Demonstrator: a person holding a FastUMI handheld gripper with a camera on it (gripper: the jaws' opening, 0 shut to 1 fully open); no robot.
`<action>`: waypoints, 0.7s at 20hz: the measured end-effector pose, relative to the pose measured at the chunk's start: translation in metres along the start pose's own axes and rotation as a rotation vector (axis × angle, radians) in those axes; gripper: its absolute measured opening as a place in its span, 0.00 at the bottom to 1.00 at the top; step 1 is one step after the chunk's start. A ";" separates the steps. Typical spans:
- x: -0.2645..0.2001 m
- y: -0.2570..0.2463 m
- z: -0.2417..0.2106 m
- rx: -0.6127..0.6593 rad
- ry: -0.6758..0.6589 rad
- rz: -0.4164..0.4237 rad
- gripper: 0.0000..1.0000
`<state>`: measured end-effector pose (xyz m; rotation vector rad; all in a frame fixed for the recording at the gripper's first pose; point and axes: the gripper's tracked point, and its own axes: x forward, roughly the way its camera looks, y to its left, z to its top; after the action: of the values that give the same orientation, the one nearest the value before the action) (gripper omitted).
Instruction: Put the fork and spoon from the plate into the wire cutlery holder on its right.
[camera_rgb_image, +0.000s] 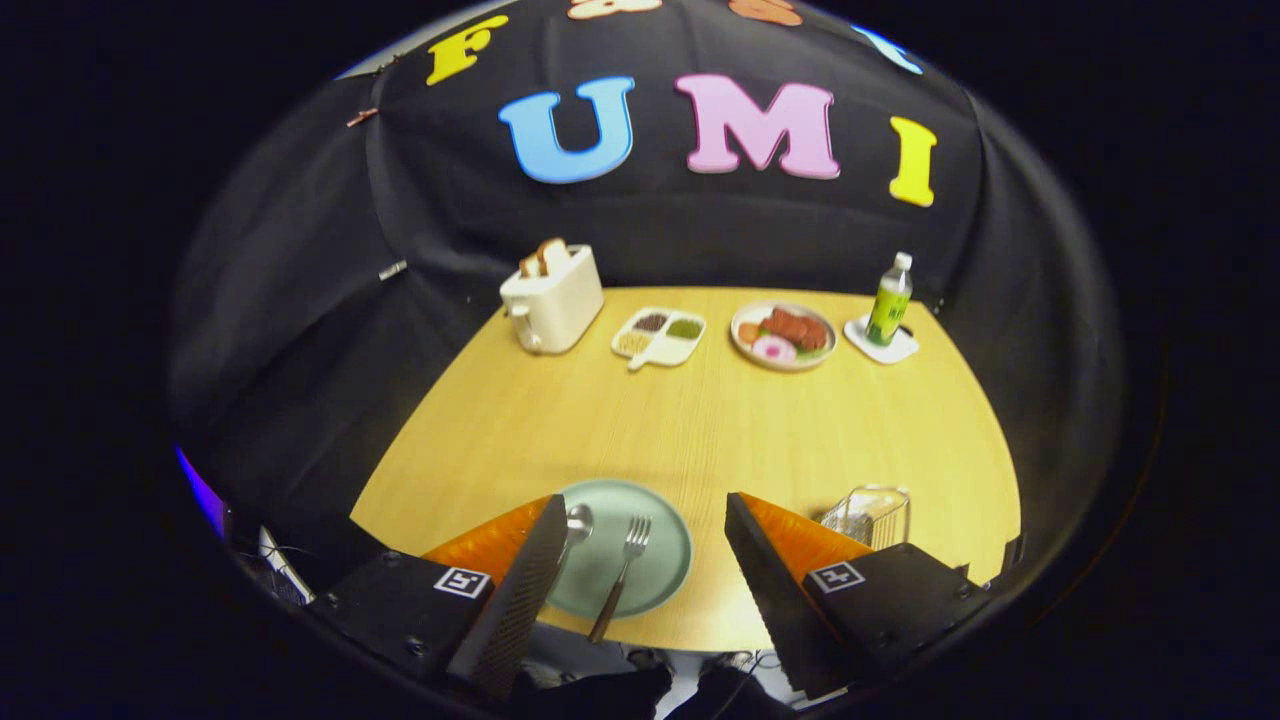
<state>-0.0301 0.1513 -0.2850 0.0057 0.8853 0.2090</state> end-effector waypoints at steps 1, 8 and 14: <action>0.009 0.004 -0.016 -0.006 0.059 0.004 0.99; 0.069 0.028 -0.108 -0.076 0.337 -0.008 0.96; 0.111 0.022 -0.147 -0.020 0.473 -0.071 0.78</action>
<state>-0.0785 0.1812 -0.4614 -0.0973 1.3527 0.1549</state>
